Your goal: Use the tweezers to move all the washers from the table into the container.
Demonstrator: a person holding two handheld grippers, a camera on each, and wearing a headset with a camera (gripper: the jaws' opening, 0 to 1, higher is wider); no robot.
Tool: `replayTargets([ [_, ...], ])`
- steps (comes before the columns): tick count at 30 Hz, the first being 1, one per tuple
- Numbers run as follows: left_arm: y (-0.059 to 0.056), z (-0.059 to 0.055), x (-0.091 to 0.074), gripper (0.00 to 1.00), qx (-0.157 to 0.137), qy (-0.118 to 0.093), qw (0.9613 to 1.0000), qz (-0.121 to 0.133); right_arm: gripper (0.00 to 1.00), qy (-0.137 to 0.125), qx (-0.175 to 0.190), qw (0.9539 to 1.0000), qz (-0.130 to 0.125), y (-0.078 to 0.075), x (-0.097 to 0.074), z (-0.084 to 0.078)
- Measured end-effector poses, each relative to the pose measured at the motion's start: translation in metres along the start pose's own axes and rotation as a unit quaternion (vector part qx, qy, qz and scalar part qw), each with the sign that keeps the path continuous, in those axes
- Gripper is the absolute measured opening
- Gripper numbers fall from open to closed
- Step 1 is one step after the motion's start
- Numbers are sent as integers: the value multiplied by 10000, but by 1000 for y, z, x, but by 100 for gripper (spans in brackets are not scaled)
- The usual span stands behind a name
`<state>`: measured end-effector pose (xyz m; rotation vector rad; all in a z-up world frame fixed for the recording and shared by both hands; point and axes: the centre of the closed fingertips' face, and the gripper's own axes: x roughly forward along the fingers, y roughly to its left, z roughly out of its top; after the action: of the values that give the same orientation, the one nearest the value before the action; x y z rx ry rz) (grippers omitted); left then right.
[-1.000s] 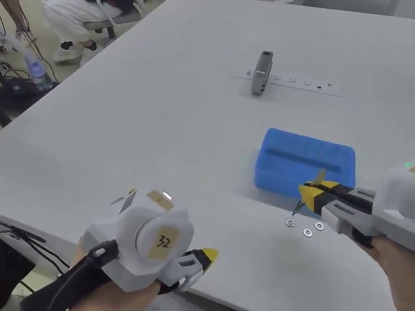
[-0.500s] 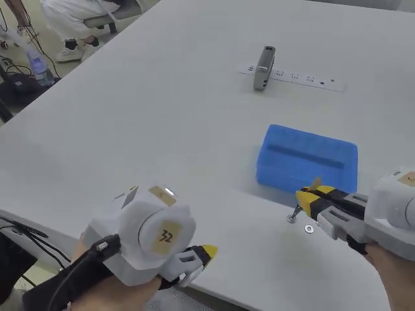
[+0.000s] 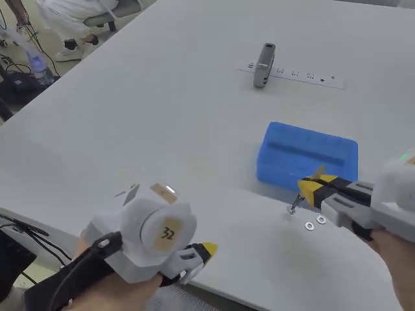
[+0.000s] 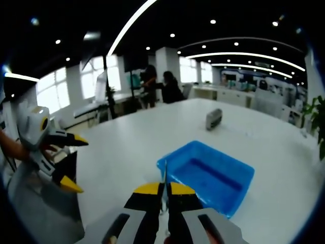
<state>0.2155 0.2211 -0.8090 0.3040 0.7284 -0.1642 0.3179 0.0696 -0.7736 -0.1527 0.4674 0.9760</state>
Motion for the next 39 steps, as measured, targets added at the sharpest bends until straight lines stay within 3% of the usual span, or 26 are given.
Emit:
replayTargets([
  [10,-1,-2,0,89,0,55,10000,-11,1,-260,82,9996,-28,-5,-9,38],
  [15,-2,-2,0,89,-13,72,10000,-33,1,-536,-22,9983,-245,-17,-11,60],
  [21,-2,-2,0,89,-47,67,9999,-59,1,-650,-30,9965,-525,-35,-4,71],
  [24,-2,-2,1,89,-38,70,9999,-74,1,-547,-148,9956,-742,-48,7,66],
  [27,-3,-2,1,89,-38,61,9999,-76,1,-351,-159,9965,-743,-55,20,53],
  [39,-3,-2,2,88,-53,63,9999,-100,1,79,-68,9975,-695,-56,42,6],
])
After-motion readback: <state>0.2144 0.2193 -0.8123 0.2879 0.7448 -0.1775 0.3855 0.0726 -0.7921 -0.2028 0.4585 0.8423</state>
